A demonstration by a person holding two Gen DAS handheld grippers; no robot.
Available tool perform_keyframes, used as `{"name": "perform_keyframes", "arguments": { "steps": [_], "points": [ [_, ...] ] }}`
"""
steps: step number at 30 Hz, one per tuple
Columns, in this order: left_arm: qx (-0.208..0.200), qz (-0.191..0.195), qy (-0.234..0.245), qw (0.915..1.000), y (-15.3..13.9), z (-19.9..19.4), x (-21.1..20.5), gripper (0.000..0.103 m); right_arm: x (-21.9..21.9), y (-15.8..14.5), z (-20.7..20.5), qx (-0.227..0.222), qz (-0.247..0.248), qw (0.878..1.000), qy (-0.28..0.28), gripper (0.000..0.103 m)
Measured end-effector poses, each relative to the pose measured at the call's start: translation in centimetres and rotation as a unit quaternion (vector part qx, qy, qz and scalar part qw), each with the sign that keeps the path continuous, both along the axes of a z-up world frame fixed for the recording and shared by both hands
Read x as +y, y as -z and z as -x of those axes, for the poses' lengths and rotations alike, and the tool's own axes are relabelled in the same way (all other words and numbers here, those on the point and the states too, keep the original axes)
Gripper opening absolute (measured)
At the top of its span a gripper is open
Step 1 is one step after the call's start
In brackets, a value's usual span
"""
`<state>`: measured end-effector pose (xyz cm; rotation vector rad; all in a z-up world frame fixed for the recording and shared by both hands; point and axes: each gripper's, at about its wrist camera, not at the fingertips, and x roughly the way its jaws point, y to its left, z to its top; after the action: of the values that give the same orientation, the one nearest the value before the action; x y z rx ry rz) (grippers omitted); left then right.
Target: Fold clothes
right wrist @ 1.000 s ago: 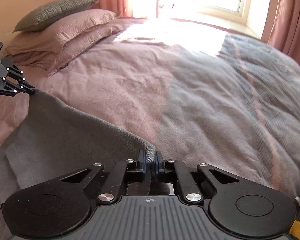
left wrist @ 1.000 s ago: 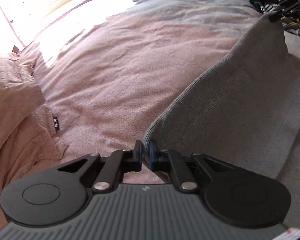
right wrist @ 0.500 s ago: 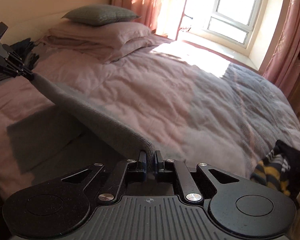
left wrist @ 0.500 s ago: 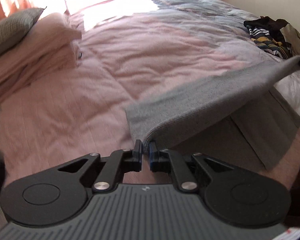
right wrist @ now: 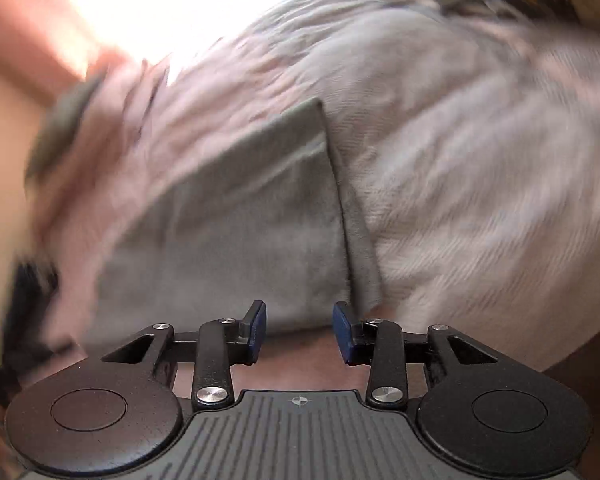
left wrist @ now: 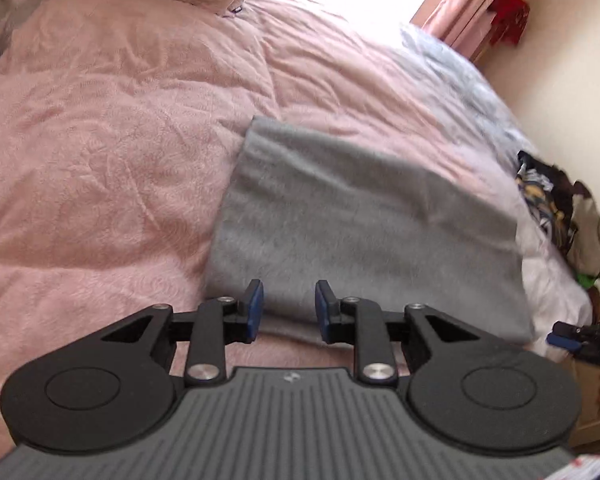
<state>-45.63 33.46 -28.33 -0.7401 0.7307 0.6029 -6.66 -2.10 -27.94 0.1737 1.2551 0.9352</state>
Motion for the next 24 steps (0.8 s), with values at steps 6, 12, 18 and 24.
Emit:
{"name": "perform_keyframes", "arguments": {
  "steps": [6,12,18,24],
  "points": [
    [-0.027,-0.054,0.033,0.9976,2.1,-0.5,0.3,0.022,-0.7,4.5,0.2,0.085,-0.051,0.990,0.104,0.034],
    [-0.064,-0.100,0.056,0.9913,4.8,0.5,-0.1,0.024,-1.2,7.7,1.2,0.082,-0.138,0.978,0.136,0.033],
    [-0.093,-0.121,0.082,0.9848,5.2,1.1,-0.7,0.026,-0.3,8.1,2.3,0.020,-0.146,0.976,0.161,0.008],
    [-0.091,-0.113,0.090,0.9853,4.6,1.4,-1.1,0.026,0.6,2.2,6.8,-0.156,-0.140,0.970,0.120,0.004]
  ]
}}
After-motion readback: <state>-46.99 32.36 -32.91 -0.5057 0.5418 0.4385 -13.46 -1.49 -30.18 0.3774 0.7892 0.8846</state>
